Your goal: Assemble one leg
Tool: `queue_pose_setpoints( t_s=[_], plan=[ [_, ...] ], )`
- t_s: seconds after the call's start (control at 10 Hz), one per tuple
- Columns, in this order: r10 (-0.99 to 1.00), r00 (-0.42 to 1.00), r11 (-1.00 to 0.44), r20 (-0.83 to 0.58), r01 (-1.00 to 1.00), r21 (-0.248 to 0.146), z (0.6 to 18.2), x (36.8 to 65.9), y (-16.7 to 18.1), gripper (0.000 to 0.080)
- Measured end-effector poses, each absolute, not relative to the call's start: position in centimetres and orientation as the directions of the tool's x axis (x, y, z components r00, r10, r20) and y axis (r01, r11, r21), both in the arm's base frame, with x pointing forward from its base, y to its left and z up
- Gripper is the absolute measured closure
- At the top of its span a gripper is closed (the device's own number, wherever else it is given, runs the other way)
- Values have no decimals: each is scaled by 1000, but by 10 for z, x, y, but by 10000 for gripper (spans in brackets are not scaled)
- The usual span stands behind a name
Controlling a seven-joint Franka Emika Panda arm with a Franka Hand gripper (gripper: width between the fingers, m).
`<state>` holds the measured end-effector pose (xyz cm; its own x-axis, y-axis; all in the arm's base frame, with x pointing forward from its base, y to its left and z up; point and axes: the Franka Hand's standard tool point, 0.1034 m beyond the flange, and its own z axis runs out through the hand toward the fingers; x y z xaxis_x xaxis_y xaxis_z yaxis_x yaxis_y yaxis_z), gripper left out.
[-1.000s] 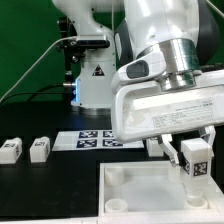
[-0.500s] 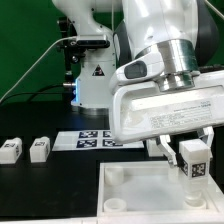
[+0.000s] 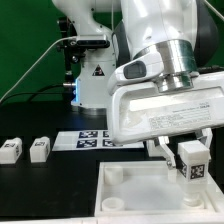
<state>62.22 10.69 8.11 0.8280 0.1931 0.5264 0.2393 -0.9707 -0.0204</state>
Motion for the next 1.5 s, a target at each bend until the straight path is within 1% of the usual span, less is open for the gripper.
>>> queue_pose_setpoints(
  t_s=[0.2, 0.4, 0.5, 0.8, 0.9, 1.3, 1.5],
  plan=[
    [244, 792, -958, 559, 285, 14, 78, 626, 105, 509],
    [241, 780, -957, 578, 291, 7, 78, 626, 119, 509],
    [231, 774, -960, 590, 281, 6, 78, 627, 120, 509],
    [227, 773, -961, 593, 278, 6, 77, 625, 118, 509],
    [221, 781, -962, 583, 271, 2, 70, 621, 113, 509],
    [219, 782, -963, 583, 271, -2, 69, 619, 110, 509],
    [211, 788, -963, 579, 268, -13, 69, 622, 112, 509]
  ],
)
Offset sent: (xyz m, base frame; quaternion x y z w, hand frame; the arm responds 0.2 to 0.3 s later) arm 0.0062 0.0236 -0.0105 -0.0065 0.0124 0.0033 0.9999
